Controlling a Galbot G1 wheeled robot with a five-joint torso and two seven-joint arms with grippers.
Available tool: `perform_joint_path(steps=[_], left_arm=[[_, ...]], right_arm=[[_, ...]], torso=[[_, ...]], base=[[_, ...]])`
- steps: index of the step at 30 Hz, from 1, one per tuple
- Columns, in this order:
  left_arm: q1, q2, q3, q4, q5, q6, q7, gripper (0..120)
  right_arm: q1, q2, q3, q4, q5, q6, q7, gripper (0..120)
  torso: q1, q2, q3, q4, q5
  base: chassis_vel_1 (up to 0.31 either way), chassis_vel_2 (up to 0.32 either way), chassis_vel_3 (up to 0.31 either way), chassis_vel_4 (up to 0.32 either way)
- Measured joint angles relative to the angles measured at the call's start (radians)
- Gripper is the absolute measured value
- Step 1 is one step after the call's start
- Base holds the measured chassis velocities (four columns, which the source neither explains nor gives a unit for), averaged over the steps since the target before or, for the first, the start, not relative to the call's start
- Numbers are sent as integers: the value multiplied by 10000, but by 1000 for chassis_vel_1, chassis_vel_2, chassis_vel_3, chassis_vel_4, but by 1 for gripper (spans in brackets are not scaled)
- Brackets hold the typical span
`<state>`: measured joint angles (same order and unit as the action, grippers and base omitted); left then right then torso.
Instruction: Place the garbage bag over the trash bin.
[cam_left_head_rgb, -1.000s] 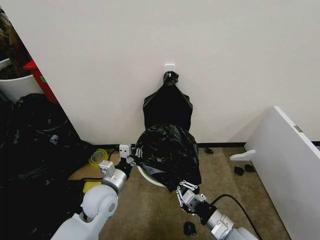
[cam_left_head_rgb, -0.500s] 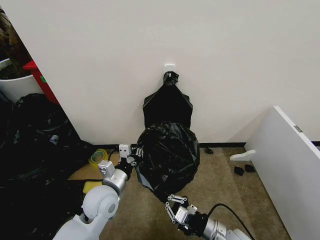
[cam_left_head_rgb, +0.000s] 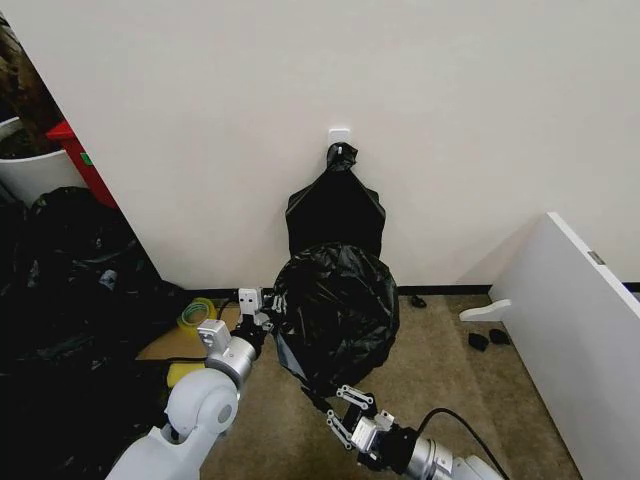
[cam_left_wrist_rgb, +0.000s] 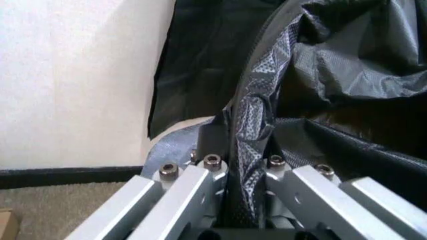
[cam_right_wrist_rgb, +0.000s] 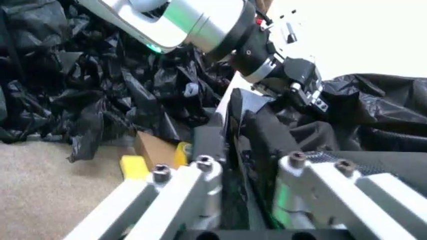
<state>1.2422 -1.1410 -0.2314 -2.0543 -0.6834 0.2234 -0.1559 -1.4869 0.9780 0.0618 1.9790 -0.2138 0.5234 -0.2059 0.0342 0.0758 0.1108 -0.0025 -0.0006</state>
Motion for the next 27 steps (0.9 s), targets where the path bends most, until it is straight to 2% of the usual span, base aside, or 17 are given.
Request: perform_joint_path(steps=[3,13,16,19,21,27], left_arm=[[1,-15,-1,-19,-17,9,-13,1],[38,-49,-53,-201,-238,82,-144,1],[51,-90,-91,-406,-647,254,-379,1],[74,-186,-126,-1029,-1647,837,-1090,1],[84,-201,-125,-1163,-1782,944,-1202,1],[126,-130,-131,-1120,-1413,901,-1273,1]], right_arm=[[31,62,10,-28,16,12,-139,0],[27,255,-25,-130,106,178,-497,0],[54,325,-25,-258,72,221,-675,0],[146,477,-24,-527,4,450,-1208,0],[174,521,-20,-584,-39,511,-1296,0],[98,452,109,-287,-32,673,-1069,0]], torso=[[0,0,0,0,0],[0,0,0,0,-1],[0,0,0,0,0],[0,0,0,0,1],[0,0,0,0,1],[0,0,0,0,0]], base=[[0,0,0,0],[0,0,0,0],[0,0,0,0],[0,0,0,0],[0,0,0,0],[0,0,0,0]])
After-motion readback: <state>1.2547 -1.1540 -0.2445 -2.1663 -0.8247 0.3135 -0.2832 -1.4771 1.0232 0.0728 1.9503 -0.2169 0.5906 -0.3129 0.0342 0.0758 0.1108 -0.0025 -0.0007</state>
